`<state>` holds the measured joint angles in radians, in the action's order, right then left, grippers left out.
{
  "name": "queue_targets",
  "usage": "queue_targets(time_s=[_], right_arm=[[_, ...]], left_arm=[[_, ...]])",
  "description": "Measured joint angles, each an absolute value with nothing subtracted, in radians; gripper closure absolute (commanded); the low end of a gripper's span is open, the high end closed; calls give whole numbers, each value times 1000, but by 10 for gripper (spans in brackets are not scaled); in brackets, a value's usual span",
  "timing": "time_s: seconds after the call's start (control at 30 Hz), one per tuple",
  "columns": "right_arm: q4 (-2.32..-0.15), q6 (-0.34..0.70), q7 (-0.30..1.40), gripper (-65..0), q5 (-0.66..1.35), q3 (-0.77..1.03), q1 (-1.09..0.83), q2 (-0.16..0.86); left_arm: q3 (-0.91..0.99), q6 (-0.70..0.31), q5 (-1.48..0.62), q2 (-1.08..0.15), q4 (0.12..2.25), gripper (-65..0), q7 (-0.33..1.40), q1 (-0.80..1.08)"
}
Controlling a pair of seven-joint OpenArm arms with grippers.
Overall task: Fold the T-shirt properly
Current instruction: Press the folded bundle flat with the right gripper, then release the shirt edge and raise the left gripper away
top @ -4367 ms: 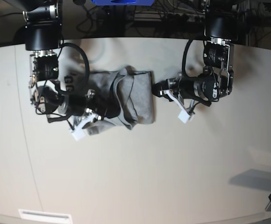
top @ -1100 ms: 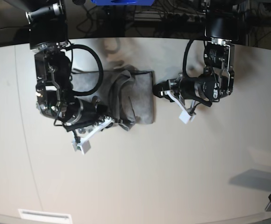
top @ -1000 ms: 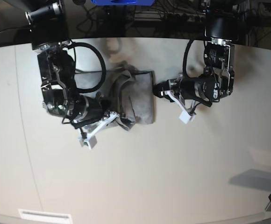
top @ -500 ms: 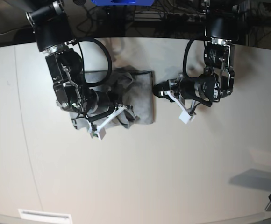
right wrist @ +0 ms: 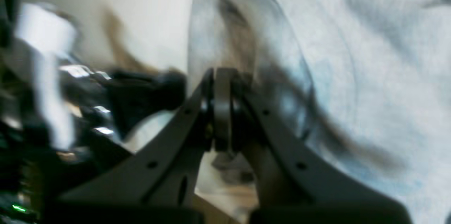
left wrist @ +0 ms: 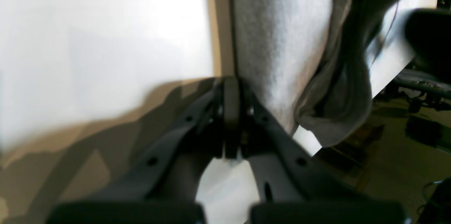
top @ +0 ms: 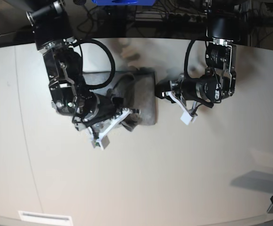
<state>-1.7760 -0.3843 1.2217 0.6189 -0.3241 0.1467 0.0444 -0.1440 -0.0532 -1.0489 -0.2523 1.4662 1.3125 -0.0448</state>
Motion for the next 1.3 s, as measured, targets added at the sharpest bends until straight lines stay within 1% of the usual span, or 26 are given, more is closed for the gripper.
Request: queue_targets(time_s=[0.07, 0.27, 0.37, 0.6, 0.77, 0.97, 1.07, 1.17, 1.2, 1.3], right_arm=[[-1812, -420, 1220, -3, 617, -311, 133, 47], [-1813, -421, 1195, -3, 622, -316, 16, 46], [-1813, -421, 1153, -3, 621, -316, -6, 47], [-1808, -421, 1124, -3, 621, -318, -41, 49], [-1726, -418, 1064, -3, 630, -322, -85, 49], [-1721, -422, 1064, -3, 633, -323, -75, 49], [-1823, -435, 1093, -3, 611, -322, -75, 56], [-1916, -431, 1131, -3, 624, -319, -38, 56], [-1931, -428, 1131, -3, 624, -319, -19, 64], [-1929, -429, 1134, -3, 621, -320, 30, 103]], left_arm=[[-144, -53, -1048, -253, 1466, 0, 1313, -44], [-144, -53, -1048, -252, 1466, 0, 1312, -45], [-144, -53, -1048, -252, 1466, 0, 1312, -45], [-144, -53, -1048, -252, 1466, 0, 1312, -45], [-145, -53, -1048, -252, 1466, 0, 1312, -46], [-145, -53, -1048, -252, 1466, 0, 1312, -46], [-147, -53, -1044, -253, 1473, 0, 1312, -44], [-147, -44, -995, -253, 1542, 0, 1314, -20], [-145, -23, -984, -256, 1581, 0, 1318, 1], [-141, -25, -985, -292, 1686, 0, 1324, 63]])
